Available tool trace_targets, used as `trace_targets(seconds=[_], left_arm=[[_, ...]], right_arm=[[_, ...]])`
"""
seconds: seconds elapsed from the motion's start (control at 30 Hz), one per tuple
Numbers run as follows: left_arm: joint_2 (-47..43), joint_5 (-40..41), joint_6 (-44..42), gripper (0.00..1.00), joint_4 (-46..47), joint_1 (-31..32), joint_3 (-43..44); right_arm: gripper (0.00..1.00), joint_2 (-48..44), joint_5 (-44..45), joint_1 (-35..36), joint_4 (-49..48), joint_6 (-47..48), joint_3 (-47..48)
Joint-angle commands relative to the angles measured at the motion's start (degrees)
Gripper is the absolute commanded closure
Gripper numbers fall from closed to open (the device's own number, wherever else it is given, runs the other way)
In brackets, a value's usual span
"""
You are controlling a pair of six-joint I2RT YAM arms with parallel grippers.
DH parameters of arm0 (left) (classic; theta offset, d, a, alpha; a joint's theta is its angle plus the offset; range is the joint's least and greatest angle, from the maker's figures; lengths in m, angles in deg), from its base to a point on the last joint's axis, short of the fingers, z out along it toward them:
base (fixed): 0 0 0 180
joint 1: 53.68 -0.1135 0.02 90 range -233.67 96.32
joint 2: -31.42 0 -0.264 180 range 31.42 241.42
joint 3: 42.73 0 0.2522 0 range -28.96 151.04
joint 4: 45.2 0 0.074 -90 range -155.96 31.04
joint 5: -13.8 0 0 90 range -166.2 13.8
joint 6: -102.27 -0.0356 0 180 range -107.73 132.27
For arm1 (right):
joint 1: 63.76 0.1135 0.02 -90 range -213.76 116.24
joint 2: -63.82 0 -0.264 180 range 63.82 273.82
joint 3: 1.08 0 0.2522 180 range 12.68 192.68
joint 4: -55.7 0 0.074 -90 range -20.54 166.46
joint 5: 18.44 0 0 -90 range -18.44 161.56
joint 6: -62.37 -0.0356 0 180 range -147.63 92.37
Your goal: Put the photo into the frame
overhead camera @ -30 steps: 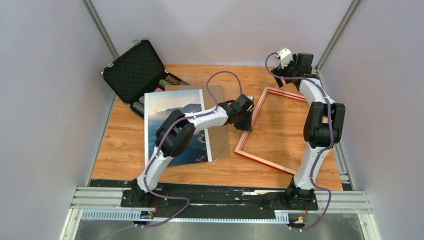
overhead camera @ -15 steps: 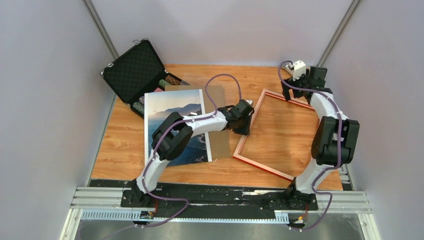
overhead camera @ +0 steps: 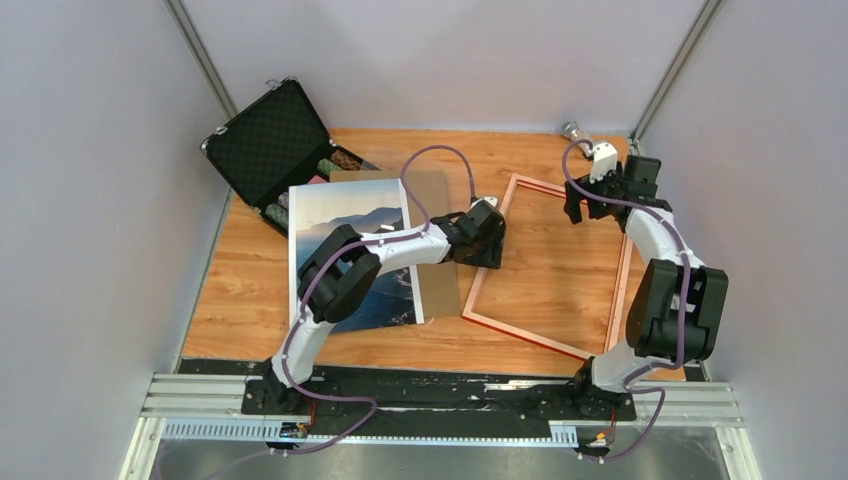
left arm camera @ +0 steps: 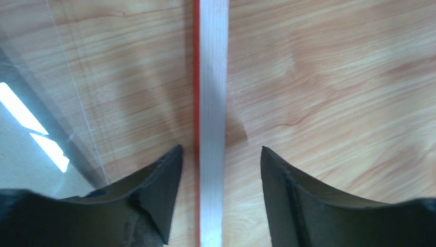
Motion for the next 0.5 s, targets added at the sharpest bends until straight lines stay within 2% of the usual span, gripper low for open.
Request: trace_targets(seconds=[0.0, 0.03, 0.1, 0.17, 0.27, 0.47], left_arm=[[0.4, 1.8, 0.6, 0.27, -4.8, -0.6, -3.2], [-0.1, 1.5, 0.6, 0.19, -4.7, -0.6, -3.4], [-1.6, 1.1, 0.1, 0.11, -4.6, -0.6, -3.6], [-3.7, 2.1, -1.4, 0.06, -4.6, -0.7, -3.5], [-8.2, 3.4, -5.8, 0.02, -4.7, -1.3, -3.6], [-15.9, 7.2, -21.1, 0.00, -6.6, -6.6, -4.9]], right_arm=[[0.13, -4.0, -5.1, -0.3, -0.2, -2.8, -2.2], [0.13, -4.8, -6.8, -0.3, 0.1, -3.4, -2.5], [0.13, -6.7, -10.7, -0.3, 0.4, -4.6, -3.4], [0.12, -8.8, -14.7, -0.2, 0.4, -6.4, -4.1], [0.11, -10.4, -18.7, 0.8, -0.1, -11.0, -4.4], [0.10, -9.0, -15.2, 9.7, -0.3, -15.2, -3.0]])
